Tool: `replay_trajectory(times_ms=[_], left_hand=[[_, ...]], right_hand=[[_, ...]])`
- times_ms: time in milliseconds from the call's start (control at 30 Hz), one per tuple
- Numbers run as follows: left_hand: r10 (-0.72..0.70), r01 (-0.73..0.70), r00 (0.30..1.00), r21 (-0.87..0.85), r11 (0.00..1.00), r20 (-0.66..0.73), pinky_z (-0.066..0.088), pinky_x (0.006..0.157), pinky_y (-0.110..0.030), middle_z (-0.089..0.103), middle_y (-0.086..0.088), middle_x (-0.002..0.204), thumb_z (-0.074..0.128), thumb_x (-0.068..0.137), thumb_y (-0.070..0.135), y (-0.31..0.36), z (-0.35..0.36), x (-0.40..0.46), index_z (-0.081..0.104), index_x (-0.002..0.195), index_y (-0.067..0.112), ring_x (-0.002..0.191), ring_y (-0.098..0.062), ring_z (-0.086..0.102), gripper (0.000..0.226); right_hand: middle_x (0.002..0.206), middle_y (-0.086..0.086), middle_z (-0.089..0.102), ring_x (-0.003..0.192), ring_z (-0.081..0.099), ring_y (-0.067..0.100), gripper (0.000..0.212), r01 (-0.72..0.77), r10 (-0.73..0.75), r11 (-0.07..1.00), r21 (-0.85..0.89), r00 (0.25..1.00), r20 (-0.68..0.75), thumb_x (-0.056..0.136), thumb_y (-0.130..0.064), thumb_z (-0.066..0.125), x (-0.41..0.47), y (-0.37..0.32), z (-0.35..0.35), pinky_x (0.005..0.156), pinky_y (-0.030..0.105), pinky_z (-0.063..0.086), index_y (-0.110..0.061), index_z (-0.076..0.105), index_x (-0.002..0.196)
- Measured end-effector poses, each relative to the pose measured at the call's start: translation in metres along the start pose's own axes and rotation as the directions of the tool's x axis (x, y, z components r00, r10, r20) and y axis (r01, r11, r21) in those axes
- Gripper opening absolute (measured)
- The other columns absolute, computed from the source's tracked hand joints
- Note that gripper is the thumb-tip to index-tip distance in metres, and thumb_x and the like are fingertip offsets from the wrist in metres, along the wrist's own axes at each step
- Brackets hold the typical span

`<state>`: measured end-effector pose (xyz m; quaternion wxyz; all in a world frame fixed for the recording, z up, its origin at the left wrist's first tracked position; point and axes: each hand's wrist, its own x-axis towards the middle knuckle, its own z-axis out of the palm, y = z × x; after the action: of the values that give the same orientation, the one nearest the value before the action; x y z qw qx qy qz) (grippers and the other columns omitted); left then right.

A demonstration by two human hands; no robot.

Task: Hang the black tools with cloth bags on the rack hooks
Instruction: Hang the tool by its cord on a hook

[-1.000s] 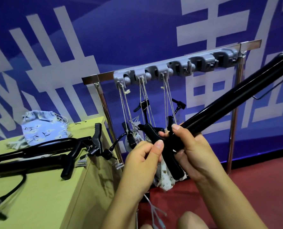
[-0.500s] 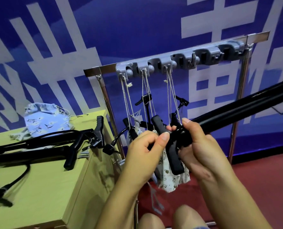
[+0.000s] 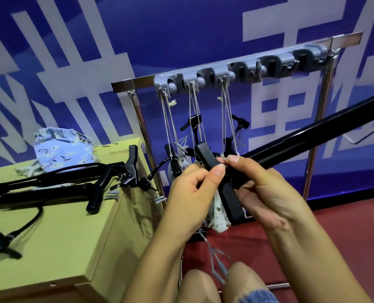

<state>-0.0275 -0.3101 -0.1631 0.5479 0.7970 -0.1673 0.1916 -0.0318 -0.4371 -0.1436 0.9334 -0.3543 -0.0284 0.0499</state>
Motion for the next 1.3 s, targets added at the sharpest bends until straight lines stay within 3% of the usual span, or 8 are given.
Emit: replay_trajectory(times_ms=[133, 267, 367, 500, 633, 833, 1000, 1300], left_hand=[[0.015, -0.015, 1.0, -0.015, 1.0, 0.016, 0.035, 0.055, -0.023, 0.04, 0.007, 0.058, 0.049, 0.081, 0.055, 0.001, 0.001, 0.001, 0.043, 0.048, 0.021, 0.054, -0.006, 0.041, 0.047], [-0.184, 0.263, 0.917, -0.192, 0.945, 0.355, 0.039, 0.047, -0.017, 0.058, 0.006, 0.058, 0.054, 0.087, 0.043, 0.006, -0.02, 0.008, 0.054, 0.072, 0.015, 0.047, -0.008, 0.048, 0.032], [-0.196, 0.327, 0.891, -0.28, 0.903, 0.41, 0.044, 0.048, -0.017, 0.06, 0.002, 0.058, 0.064, 0.083, 0.022, 0.013, -0.038, 0.011, 0.055, 0.084, 0.009, 0.047, -0.008, 0.052, 0.016], [-0.128, 0.341, 0.918, -0.586, 0.735, 0.374, 0.048, 0.059, -0.023, 0.056, -0.001, 0.064, 0.052, 0.083, 0.008, 0.02, -0.034, 0.017, 0.057, 0.107, 0.013, 0.053, -0.009, 0.049, 0.025], [-0.028, 0.287, 0.938, -0.728, 0.623, 0.346, 0.049, 0.063, -0.021, 0.056, -0.001, 0.068, 0.044, 0.089, 0.003, 0.034, -0.022, 0.027, 0.063, 0.102, 0.012, 0.058, -0.009, 0.05, 0.024], [-0.083, 0.325, 0.915, -0.597, 0.734, 0.396, 0.051, 0.075, -0.024, 0.061, -0.001, 0.07, 0.039, 0.096, 0.003, 0.04, -0.003, 0.032, 0.064, 0.097, 0.006, 0.065, -0.011, 0.057, 0.025], [-0.096, 0.399, 0.873, -0.589, 0.702, 0.477, 0.053, 0.076, -0.025, 0.065, -0.006, 0.078, 0.048, 0.091, 0.008, 0.038, -0.008, 0.033, 0.068, 0.096, 0.006, 0.07, -0.014, 0.062, 0.021], [-0.192, 0.413, 0.836, -0.361, 0.836, 0.514, 0.053, 0.08, -0.026, 0.063, -0.013, 0.088, 0.047, 0.095, 0.025, 0.045, -0.007, 0.031, 0.061, 0.104, -0.002, 0.079, -0.02, 0.063, 0.031]], right_hand=[[0.069, 0.012, 0.065, 0.062, 0.067, 0.018, 0.01, -0.069, 0.07, 0.989, 0.134, 0.998, -0.001, 0.064, -0.004, 0.064, 0.004, 0.001, -0.001, 0.059, 0.028, 0.057, 0.0, 0.061, 0.073], [0.062, 0.008, 0.065, 0.055, 0.066, 0.019, 0.018, -0.1, 0.102, 0.986, 0.132, 0.995, -0.007, 0.077, -0.016, 0.06, 0.004, -0.014, -0.002, 0.058, 0.035, 0.059, -0.006, 0.062, 0.062], [0.061, 0.007, 0.067, 0.056, 0.067, 0.016, 0.014, 0.02, 0.0, 0.977, 0.211, 0.996, -0.092, 0.071, -0.021, 0.063, 0.005, -0.032, -0.005, 0.072, 0.036, 0.055, -0.009, 0.057, 0.071], [0.074, 0.011, 0.072, 0.068, 0.07, 0.021, 0.033, -0.017, 0.025, 0.996, 0.092, 0.996, -0.084, 0.055, -0.038, 0.074, 0.008, -0.023, -0.021, 0.072, 0.042, 0.058, -0.01, 0.071, 0.072], [0.104, 0.016, 0.07, 0.093, 0.069, 0.023, 0.095, -0.171, 0.207, 0.952, -0.253, 0.971, 0.122, 0.029, -0.067, 0.082, 0.003, -0.001, -0.035, 0.07, 0.037, 0.058, -0.006, 0.065, 0.101], [0.076, 0.003, 0.071, 0.072, 0.067, 0.008, 0.022, 0.017, 0.246, 0.815, -0.579, 0.895, 0.373, 0.076, -0.038, 0.069, -0.016, -0.002, -0.033, 0.061, 0.021, 0.052, -0.017, 0.073, 0.083], [0.067, 0.0, 0.068, 0.063, 0.064, 0.006, 0.013, -0.004, 0.283, 0.823, -0.567, 0.87, 0.405, 0.076, -0.016, 0.071, -0.016, 0.001, -0.03, 0.05, 0.015, 0.045, -0.011, 0.072, 0.087], [0.068, 0.012, 0.071, 0.063, 0.07, 0.021, 0.015, -0.095, 0.335, 0.887, -0.451, 0.804, 0.49, 0.066, -0.026, 0.068, -0.008, 0.017, -0.005, 0.041, 0.016, 0.046, -0.015, 0.075, 0.073]])
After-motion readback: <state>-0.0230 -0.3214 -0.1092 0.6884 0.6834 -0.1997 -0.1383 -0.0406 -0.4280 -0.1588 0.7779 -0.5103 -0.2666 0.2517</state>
